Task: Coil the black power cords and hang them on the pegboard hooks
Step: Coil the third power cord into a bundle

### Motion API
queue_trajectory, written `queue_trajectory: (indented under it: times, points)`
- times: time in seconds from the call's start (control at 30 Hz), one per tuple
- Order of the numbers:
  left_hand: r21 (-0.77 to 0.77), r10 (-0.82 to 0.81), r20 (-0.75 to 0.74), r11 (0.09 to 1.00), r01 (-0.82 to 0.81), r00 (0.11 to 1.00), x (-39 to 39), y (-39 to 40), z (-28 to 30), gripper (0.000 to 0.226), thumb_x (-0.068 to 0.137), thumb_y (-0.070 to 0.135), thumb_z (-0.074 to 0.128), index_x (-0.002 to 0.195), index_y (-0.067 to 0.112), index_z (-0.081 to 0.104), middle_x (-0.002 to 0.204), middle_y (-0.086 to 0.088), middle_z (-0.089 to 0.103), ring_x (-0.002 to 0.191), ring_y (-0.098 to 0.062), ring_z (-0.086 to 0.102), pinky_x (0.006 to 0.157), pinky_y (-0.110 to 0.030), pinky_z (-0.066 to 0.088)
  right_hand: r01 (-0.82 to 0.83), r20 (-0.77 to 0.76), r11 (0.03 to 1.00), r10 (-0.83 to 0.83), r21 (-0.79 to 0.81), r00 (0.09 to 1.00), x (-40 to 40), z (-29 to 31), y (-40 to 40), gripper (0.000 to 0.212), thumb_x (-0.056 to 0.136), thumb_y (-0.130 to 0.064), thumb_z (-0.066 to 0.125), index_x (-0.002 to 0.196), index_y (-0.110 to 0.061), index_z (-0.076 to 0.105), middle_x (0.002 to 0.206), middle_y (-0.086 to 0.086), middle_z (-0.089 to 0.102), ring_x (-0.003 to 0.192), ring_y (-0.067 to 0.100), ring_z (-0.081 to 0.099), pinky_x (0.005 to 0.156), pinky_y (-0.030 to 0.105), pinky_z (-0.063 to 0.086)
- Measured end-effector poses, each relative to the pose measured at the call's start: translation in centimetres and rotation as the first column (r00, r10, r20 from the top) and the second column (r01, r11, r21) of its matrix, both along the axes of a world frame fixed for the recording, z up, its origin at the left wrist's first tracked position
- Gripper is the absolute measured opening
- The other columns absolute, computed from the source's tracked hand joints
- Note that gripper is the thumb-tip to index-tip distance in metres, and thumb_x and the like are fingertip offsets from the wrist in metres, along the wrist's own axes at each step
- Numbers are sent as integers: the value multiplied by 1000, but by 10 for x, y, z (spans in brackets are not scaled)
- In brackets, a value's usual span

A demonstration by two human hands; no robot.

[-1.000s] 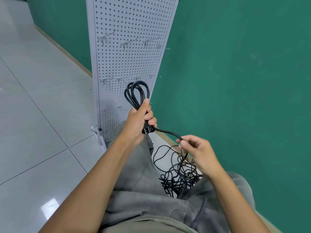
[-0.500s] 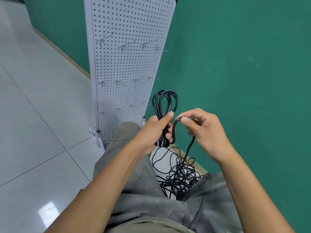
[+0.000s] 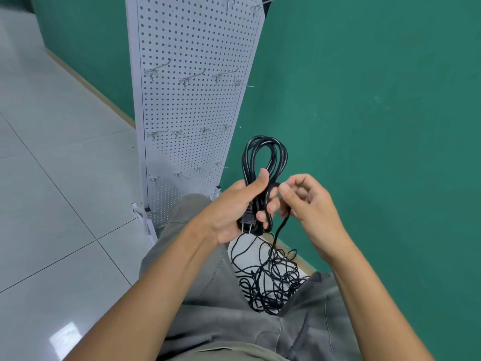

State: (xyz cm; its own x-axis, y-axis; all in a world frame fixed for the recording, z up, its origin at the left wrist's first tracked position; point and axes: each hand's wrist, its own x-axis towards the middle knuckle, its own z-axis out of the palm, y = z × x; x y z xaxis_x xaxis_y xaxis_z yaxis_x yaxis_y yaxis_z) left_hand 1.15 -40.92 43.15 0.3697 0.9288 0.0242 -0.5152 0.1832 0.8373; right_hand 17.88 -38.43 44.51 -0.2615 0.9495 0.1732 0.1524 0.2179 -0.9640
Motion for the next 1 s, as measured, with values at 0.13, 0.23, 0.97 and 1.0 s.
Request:
queue_trajectory:
  times: [0.13, 0.23, 0.97, 1.0]
  points:
    - [35, 61, -11, 998, -60, 998, -10, 3, 1, 23, 91, 30, 66, 76, 20, 51, 64, 3, 49, 50, -8, 39, 48, -18, 42, -47, 164, 994, 62, -96, 984, 12, -41, -4, 18, 102, -22, 57, 103, -5, 60, 86, 9, 73, 87, 17, 69, 89, 30, 54]
    - [33, 136, -81, 990, -134, 987, -13, 10, -6, 27, 99, 18, 64, 73, 21, 55, 68, 1, 53, 56, -10, 46, 52, -19, 43, 10, 143, 990, 11, -142, 990, 17, -61, -8, 9, 101, -9, 59, 102, -1, 63, 84, 8, 75, 83, 17, 70, 87, 29, 51]
    - [186, 92, -241, 981, -48, 966, 14, 9, -26, 32, 98, 36, 62, 127, 21, 66, 114, -7, 75, 111, -27, 70, 100, -40, 55, 131, -329, 967, -199, -218, 923, -22, 19, -28, 14, 94, -16, 67, 97, -3, 67, 115, 2, 69, 72, 12, 70, 74, 39, 58]
    - [169, 68, -219, 985, -30, 973, 15, 9, -25, 34, 96, 35, 60, 127, 21, 65, 111, -3, 77, 106, -21, 72, 93, -34, 58, 118, -331, 967, -190, -226, 924, -24, 22, -29, 16, 94, -17, 67, 100, -2, 66, 103, 1, 73, 71, 18, 68, 67, 36, 56]
